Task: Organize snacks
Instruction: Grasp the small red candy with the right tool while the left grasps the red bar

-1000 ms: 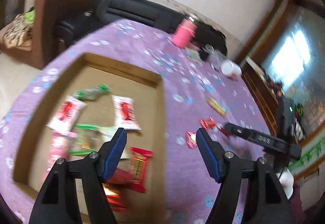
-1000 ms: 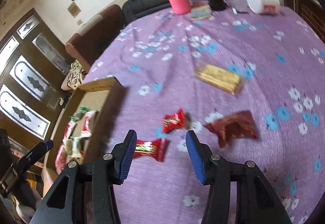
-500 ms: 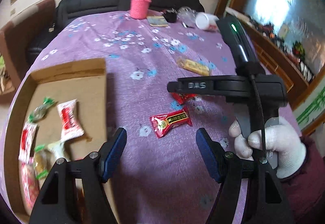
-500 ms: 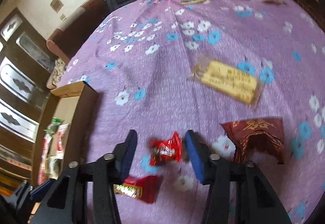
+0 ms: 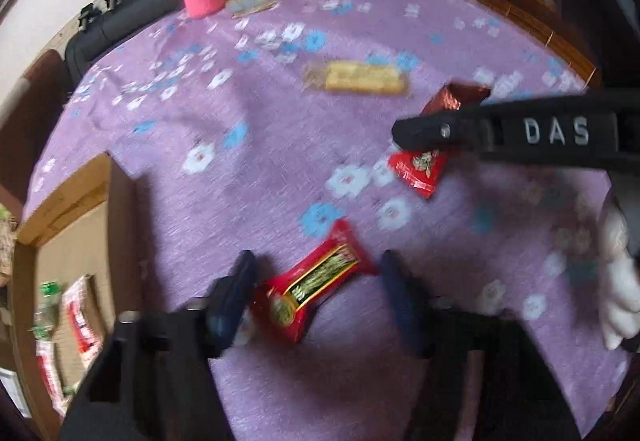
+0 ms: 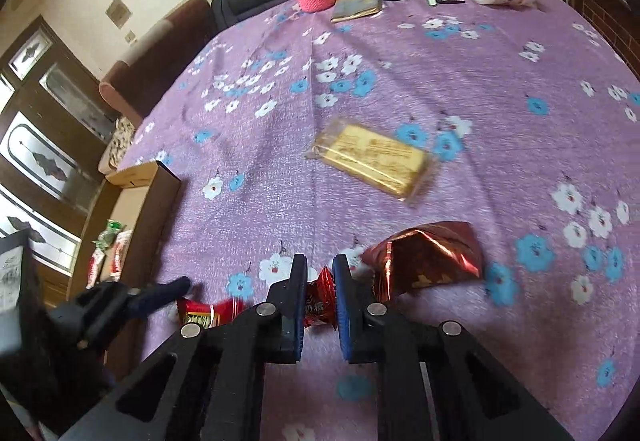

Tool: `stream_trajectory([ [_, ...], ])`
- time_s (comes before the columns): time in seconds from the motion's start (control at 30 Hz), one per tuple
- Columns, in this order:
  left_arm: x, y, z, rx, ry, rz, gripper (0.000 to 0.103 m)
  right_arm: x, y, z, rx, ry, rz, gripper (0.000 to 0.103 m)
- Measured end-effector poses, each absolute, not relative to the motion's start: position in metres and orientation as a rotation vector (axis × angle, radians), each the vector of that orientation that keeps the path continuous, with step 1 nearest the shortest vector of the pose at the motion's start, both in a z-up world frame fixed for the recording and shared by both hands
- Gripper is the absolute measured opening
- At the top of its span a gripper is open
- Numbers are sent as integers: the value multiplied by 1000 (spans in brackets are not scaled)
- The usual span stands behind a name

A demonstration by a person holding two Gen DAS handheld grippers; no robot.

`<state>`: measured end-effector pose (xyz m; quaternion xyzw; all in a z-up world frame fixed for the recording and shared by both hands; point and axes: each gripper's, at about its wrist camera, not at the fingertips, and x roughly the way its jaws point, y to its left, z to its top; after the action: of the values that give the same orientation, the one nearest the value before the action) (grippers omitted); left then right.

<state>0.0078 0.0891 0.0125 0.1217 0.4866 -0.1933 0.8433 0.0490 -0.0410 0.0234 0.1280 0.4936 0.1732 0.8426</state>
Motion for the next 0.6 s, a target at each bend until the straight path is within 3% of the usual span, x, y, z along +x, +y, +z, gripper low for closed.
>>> stream_trajectory([
  [0.03,8,89,13,243,1035,-415,21,46,-45,25,282,1039,372,14],
  [0.07,7,87,13,258,1037,-402,19,44,-47,26,291,1037,375,14],
  [0.37,-12,110,34,89,1004,-398,19,22,-44,45,338,996,449,14],
  [0.6,-23,178,81,-71,924,-335,19,14,5,72,311,978,554,14],
])
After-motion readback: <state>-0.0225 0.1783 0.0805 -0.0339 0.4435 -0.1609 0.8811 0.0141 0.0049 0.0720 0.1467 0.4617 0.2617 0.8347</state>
